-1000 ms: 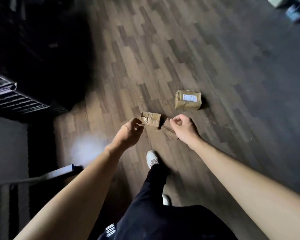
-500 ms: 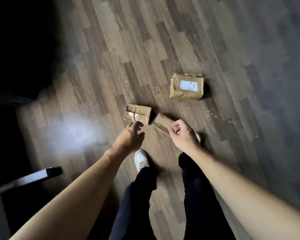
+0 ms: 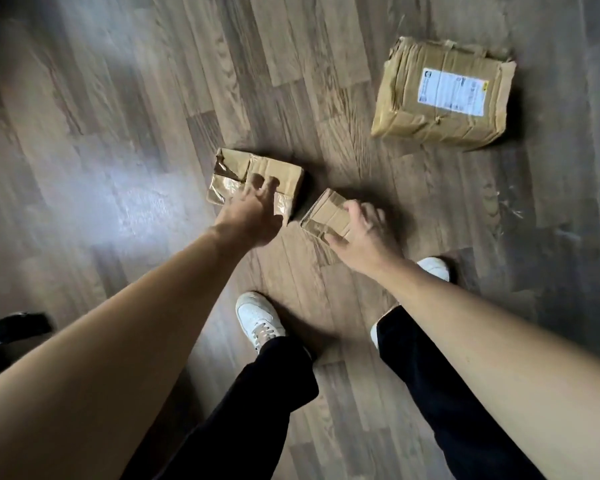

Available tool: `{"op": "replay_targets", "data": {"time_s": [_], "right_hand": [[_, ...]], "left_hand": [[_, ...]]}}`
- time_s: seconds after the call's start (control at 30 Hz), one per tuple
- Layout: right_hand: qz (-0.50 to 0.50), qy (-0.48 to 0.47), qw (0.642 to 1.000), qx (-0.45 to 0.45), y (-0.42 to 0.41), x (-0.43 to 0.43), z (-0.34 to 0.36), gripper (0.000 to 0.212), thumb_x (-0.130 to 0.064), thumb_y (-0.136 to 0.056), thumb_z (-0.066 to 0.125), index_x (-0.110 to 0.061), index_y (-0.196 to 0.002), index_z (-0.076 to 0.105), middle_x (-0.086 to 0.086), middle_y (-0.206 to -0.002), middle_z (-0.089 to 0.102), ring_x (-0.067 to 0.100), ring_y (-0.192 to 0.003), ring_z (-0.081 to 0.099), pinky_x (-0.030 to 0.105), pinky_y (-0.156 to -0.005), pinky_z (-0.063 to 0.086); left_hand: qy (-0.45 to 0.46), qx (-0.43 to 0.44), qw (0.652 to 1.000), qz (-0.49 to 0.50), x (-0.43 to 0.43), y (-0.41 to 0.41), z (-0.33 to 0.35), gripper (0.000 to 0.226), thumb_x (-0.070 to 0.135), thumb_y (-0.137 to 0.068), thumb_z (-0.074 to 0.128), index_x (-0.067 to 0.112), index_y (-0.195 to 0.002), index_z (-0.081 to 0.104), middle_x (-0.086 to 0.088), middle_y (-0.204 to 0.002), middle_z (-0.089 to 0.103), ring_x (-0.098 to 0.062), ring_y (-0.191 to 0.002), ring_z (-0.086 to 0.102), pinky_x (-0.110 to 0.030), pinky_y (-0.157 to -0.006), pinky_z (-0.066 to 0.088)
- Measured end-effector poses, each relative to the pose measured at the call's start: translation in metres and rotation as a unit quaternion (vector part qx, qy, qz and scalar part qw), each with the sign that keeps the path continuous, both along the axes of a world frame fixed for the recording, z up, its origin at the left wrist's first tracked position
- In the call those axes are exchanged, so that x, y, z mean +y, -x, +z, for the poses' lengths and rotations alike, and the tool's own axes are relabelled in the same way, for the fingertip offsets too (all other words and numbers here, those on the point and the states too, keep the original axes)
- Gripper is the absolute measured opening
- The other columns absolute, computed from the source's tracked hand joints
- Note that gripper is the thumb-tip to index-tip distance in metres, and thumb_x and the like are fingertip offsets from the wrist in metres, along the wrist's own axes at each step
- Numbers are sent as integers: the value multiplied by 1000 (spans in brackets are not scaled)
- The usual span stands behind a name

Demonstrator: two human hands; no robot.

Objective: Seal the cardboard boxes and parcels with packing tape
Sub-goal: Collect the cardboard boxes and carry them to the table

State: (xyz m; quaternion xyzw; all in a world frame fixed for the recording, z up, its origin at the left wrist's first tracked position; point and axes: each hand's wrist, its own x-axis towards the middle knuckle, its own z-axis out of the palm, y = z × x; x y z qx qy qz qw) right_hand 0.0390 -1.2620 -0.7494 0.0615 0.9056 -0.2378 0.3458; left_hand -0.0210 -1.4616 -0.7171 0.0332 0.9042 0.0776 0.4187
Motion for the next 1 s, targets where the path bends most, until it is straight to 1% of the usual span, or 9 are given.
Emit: {"op": "replay_targets", "data": {"time_s": [0.13, 0.23, 0.33, 0.47, 0.67, 0.8, 0.9, 0.97, 1.0], "right_hand": [[31, -26, 998, -40, 5, -15, -61, 104, -58, -79, 74, -17, -155, 15, 18, -156, 22, 36, -145, 19, 50, -116, 24], [74, -64, 993, -71, 4, -20, -99, 136, -63, -70, 80, -25, -157, -17, 24, -164, -9, 41, -152, -8, 59, -121, 1], [83, -92, 989, -84, -2, -18, -123, 147, -59, -65, 85, -31, -151, -32, 24, -164, -11, 45, -151, -7, 64, -120, -1], [81, -137, 987, -25, -8, -18, -130, 144, -45, -66, 88, -32, -154, -25, 19, -151, 24, 39, -134, 33, 57, -109, 29], [12, -188, 981, 51, -1, 4, -104, 137, -44, -59, 87, -19, -158, -4, 12, -136, 37, 33, -117, 43, 50, -97, 36], [12, -215, 968, 128, 2, 15, -84, 132, -50, -50, 91, -14, -154, 18, 17, -135, 43, 36, -115, 46, 54, -100, 36], [25, -167, 975, 144, 8, 22, -74, 125, -45, -55, 89, -16, -153, 18, 18, -137, 39, 38, -119, 44, 53, -100, 34], [-84, -48, 993, 66, 17, 24, -60, 121, -36, -67, 86, -21, -157, 6, 19, -149, 28, 39, -135, 32, 48, -108, 30], [-171, 25, 985, 15, 22, 26, -56, 120, -35, -73, 83, -22, -158, 0, 20, -157, 19, 37, -145, 21, 44, -113, 25]], "left_hand": [[22, 5, 999, -46, -3, 10, -60, 79, 32, -92, 64, 19, -154, 17, -14, -160, 10, -36, -147, 18, -54, -114, 30], [52, -22, 991, -122, -2, 18, -88, 103, 43, -89, 69, 25, -158, -5, -12, -164, -15, -33, -152, -8, -54, -120, 8], [67, -15, 980, -185, -1, 25, -111, 130, 51, -75, 80, 28, -154, -21, -15, -160, -30, -32, -149, -21, -58, -118, 1], [103, -9, 962, -252, -6, 32, -144, 154, 57, -59, 87, 27, -147, -35, -18, -157, -33, -32, -147, -26, -61, -116, -3], [132, 30, 941, -311, -7, 34, -151, 166, 67, -49, 86, 21, -142, -42, -19, -162, -20, -32, -150, -20, -68, -116, 4], [147, 75, 932, -324, -8, 8, -146, 162, 65, -53, 85, 16, -145, -39, -18, -162, -21, -33, -152, -12, -70, -114, 17], [133, 89, 932, -326, -7, 7, -146, 149, 67, -63, 77, 13, -149, -32, -20, -164, -3, -37, -152, 1, -64, -116, 20], [109, 85, 960, -243, -8, 17, -139, 147, 67, -58, 78, 14, -154, -20, -21, -160, 10, -37, -149, 12, -58, -117, 21], [84, 88, 978, -171, -10, 24, -132, 146, 68, -55, 77, 14, -156, -13, -20, -157, 17, -37, -146, 18, -56, -116, 24]]}}
